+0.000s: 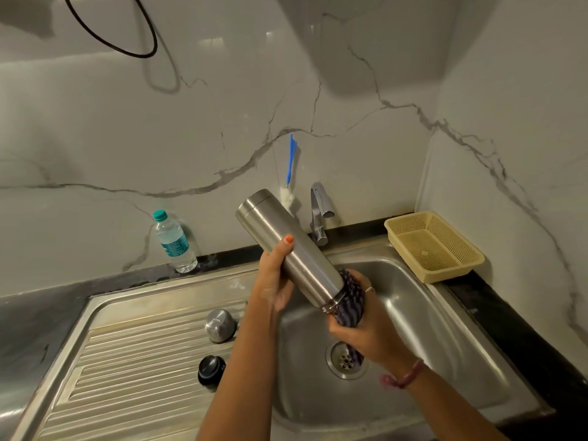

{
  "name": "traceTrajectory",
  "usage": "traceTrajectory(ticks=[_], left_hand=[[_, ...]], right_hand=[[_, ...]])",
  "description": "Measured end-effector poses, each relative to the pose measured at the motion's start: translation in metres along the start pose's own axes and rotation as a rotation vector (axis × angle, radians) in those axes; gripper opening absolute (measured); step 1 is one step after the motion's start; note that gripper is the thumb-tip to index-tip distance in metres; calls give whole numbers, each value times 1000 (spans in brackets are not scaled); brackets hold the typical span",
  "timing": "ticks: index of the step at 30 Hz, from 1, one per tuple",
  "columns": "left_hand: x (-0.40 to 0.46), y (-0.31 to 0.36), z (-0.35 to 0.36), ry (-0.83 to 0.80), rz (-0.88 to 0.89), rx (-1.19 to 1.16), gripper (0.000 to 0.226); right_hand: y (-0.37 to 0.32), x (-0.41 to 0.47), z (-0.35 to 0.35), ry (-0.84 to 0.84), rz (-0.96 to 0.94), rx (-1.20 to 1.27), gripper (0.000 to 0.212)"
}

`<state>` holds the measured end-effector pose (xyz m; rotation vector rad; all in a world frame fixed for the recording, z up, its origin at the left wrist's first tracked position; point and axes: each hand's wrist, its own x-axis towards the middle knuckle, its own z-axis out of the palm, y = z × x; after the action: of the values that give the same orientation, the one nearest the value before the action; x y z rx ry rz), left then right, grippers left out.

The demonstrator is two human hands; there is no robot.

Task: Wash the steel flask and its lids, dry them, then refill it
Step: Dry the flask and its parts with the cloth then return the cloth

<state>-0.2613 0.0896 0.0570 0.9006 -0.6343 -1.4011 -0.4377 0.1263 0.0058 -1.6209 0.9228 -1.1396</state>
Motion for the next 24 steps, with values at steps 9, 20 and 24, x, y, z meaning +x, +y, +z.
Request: traceTrajectory(ticks=[9,20,24], left_hand=[[1,-3,-1,-26,11,-9,129],[-2,-8,2,85,-12,-74,131],[2,-12,0,71,-34,-93,130]], right_hand=[[-4,0,-14,-103,136,93,64],[0,-3,-16,-165,242,278,53],[9,-1,-6,-25,13,-75,77]])
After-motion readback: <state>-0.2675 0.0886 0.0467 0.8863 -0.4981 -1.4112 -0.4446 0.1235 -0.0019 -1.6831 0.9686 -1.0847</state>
